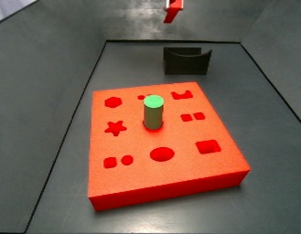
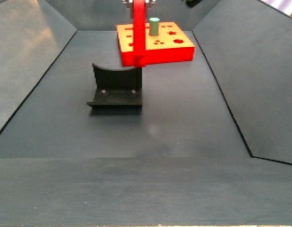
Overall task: Pick up the arch object. Move up. Place the arch object on the fixture. Regrasp the arch object. Move to above the board. Insert the arch object.
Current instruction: Place the arch object on the fixture.
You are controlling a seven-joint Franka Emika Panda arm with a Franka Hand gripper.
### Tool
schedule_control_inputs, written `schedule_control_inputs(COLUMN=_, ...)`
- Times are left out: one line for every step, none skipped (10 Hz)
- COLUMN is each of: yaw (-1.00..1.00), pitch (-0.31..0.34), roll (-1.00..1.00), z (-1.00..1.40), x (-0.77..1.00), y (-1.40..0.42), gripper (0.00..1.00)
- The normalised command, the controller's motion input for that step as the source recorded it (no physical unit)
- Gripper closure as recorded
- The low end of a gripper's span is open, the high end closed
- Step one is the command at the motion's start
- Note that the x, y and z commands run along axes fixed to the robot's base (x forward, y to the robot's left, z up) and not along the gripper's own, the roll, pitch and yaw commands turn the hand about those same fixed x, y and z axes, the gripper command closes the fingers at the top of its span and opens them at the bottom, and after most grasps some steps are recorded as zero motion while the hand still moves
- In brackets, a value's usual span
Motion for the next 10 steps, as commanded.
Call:
schedule_control_inputs(yaw=-0.07, pitch=0.093, roll=-1.00, z=-0.03, x=0.74, y=0.04, gripper=1.00)
schedule_control_inputs(yaw=-0.09, pitch=0.107, roll=-1.00, z=-0.03, x=0.64, y=0.04, gripper=1.00)
schedule_control_inputs(yaw=-0.11, pitch=0.116, roll=-1.00, z=-0.03, x=0.57, y=0.04, gripper=1.00)
schedule_control_inputs(yaw=-0.12, pitch=0.122, roll=-1.00, z=-0.02, x=0.53, y=0.04, gripper=1.00)
schedule_control_inputs(yaw=-0.15, pitch=0.128, roll=-0.93, z=-0.02, x=0.44, y=0.05, gripper=1.00)
schedule_control_inputs(yaw=-0.16, pitch=0.106, roll=-0.69, z=-0.02, x=0.36, y=0.04, gripper=1.00)
schedule_control_inputs(yaw=-0.16, pitch=0.087, roll=-0.51, z=-0.02, x=0.30, y=0.05, gripper=1.00)
schedule_control_inputs(yaw=-0.16, pitch=0.073, roll=-0.39, z=-0.02, x=0.26, y=0.05, gripper=1.00)
schedule_control_inputs(yaw=-0.15, pitch=0.041, roll=-0.21, z=-0.01, x=0.15, y=0.04, gripper=1.00)
schedule_control_inputs(yaw=-0.09, pitch=-0.048, roll=-0.18, z=-1.00, x=0.10, y=0.03, gripper=1.00)
